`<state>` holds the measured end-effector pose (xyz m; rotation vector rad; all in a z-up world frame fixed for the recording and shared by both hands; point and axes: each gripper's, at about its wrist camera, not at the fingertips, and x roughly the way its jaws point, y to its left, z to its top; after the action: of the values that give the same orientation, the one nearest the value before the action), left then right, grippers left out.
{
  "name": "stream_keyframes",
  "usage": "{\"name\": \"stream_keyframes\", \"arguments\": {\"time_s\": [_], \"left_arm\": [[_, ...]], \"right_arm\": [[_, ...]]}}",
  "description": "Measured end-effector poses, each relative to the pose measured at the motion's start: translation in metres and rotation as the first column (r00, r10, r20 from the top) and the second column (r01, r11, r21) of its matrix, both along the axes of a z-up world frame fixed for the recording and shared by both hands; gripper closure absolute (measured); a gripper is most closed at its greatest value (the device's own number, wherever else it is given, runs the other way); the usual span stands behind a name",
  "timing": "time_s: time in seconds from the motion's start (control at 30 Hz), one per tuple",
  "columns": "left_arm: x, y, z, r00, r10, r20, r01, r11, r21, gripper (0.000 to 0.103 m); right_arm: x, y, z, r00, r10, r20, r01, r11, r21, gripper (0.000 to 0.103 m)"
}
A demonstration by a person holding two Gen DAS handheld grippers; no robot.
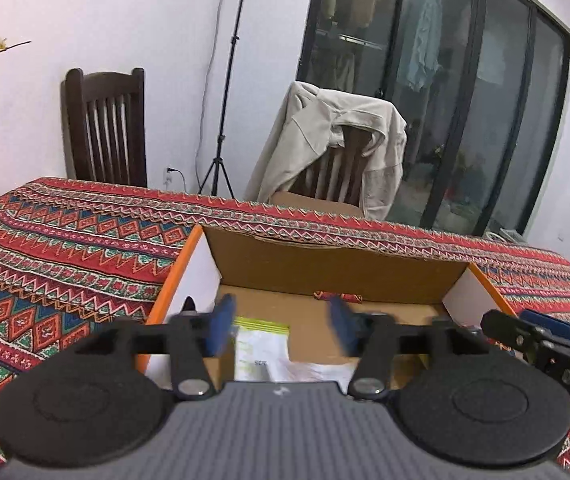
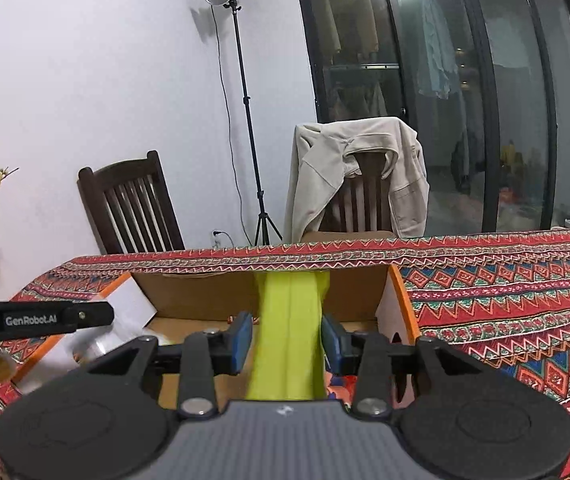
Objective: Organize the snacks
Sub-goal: 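Carry both held snacks into the box and open both tools, then withdraw both tools from the box toward the remaining packets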
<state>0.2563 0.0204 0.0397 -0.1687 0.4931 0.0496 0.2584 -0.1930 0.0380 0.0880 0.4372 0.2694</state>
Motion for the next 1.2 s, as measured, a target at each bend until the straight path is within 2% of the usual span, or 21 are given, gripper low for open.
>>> {"name": "stream_keyframes", "arguments": {"time_s": [0.03, 0.07, 0.1, 0.17, 0.47, 0.67, 0.97, 1.2], "left_arm": [[-0.002, 0.0, 0.001, 1.0, 0.013, 0.01, -0.013, 1.0, 0.004, 0.011], [-0.003, 0.0, 0.002, 0.999, 0.025, 0.026, -0.025, 1.0, 0.009, 0.006], [-0.006, 0.0, 0.004, 0.999, 0.032, 0.043, -0.033, 0.999, 0.013, 0.0], [-0.009, 0.0, 0.007, 0.997, 0.038, 0.062, -0.039, 0.999, 0.014, 0.0], [-0.013, -0.008, 0.013, 0.997, 0.037, 0.067, -0.038, 0.999, 0.024, 0.0], [-0.029, -0.01, 0.031, 0.995, 0.024, 0.097, -0.027, 0.999, 0.026, 0.0], [-0.077, -0.017, 0.066, 0.989, -0.012, 0.15, 0.005, 0.999, 0.045, 0.0], [-0.114, -0.011, 0.063, 0.991, -0.029, 0.133, 0.022, 0.998, 0.057, 0.0]], "right_arm": [[-0.001, -0.001, 0.0, 1.0, 0.0, 0.001, 0.0, 1.0, 0.004, 0.041], [-0.001, -0.002, 0.0, 1.0, -0.002, 0.005, 0.002, 1.0, 0.005, 0.024], [-0.002, -0.002, 0.0, 1.0, -0.005, 0.012, 0.005, 1.0, 0.004, 0.017], [-0.002, -0.002, 0.001, 1.0, -0.014, 0.021, 0.014, 1.0, 0.0, 0.0], [-0.007, -0.004, 0.005, 0.999, -0.034, 0.03, 0.034, 0.999, -0.01, 0.0], [-0.016, -0.004, 0.016, 0.998, -0.041, 0.045, 0.042, 0.999, -0.025, 0.0], [-0.063, -0.017, 0.053, 0.993, -0.035, 0.109, 0.04, 0.998, -0.039, 0.0], [-0.101, -0.03, 0.057, 0.995, -0.001, 0.102, 0.005, 0.999, -0.039, 0.0]]}}
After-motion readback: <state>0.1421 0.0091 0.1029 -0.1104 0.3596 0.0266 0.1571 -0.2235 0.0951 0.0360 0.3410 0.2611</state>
